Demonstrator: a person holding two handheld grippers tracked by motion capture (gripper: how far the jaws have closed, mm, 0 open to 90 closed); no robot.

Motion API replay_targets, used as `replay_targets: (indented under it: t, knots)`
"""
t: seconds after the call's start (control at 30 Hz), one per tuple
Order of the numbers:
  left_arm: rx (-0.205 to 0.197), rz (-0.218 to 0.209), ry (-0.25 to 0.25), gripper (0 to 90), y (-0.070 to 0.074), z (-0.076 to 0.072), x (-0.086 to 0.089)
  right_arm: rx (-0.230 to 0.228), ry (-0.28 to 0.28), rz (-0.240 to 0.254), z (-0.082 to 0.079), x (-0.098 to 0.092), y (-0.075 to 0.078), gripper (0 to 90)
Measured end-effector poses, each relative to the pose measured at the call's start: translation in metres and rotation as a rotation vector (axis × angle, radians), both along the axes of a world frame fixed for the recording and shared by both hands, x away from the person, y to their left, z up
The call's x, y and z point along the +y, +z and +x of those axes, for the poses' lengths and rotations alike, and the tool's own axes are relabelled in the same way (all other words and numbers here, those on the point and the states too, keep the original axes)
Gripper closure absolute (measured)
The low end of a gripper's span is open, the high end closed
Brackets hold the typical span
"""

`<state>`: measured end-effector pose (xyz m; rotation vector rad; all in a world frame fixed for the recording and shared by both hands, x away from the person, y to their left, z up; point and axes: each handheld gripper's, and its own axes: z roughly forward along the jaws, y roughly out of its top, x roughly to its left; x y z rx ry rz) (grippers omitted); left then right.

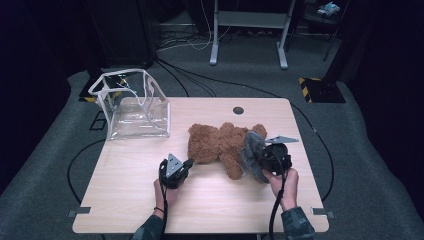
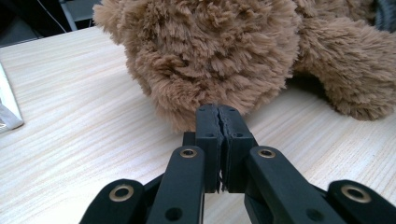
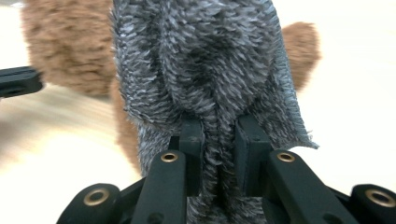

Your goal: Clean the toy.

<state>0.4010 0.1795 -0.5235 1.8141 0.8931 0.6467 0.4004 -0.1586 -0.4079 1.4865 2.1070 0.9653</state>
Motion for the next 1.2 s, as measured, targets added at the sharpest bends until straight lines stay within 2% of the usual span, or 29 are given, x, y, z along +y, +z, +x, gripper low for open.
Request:
replay_targets:
  t: [0.2,0.37,0.57,0.63,0.67,0.77,1.0,1.13,1.2]
  knots:
    - [0.001,-0.003,0.005,81.3,0.0,0.0,-0.001,-0.025,-0.1,-0.052,0.001,-0.027,0.001,76.1]
    - [0.022,0.016,0.011,66.6,0.0,0.001,-0.002,-0.033,-0.162,-0.104,0.004,-0.045,-0.004,76.2]
    - [0.067,0.039,0.024,45.5,0.0,0.003,-0.004,-0.003,-0.209,-0.08,0.007,-0.065,-0.015,76.2]
    - [0.11,0.049,0.016,40.3,0.0,0.003,-0.006,0.004,-0.219,-0.072,0.008,-0.07,-0.019,76.2]
    - [0.123,0.061,0.009,34.0,0.0,0.002,-0.007,0.012,-0.228,-0.064,0.008,-0.073,-0.021,76.2]
    - [0.152,0.084,-0.008,26.2,0.003,-0.005,-0.012,0.019,-0.234,-0.056,0.009,-0.08,-0.025,76.2]
    - [0.193,0.092,-0.01,16.0,0.023,-0.013,-0.034,0.041,-0.239,-0.039,0.012,-0.087,-0.031,76.2]
    - [0.253,0.052,-0.015,11.4,0.028,-0.013,-0.047,0.035,-0.237,-0.039,0.011,-0.087,-0.033,76.2]
    - [0.27,0.05,-0.015,9.7,0.029,-0.012,-0.053,0.029,-0.235,-0.037,0.01,-0.088,-0.034,76.2]
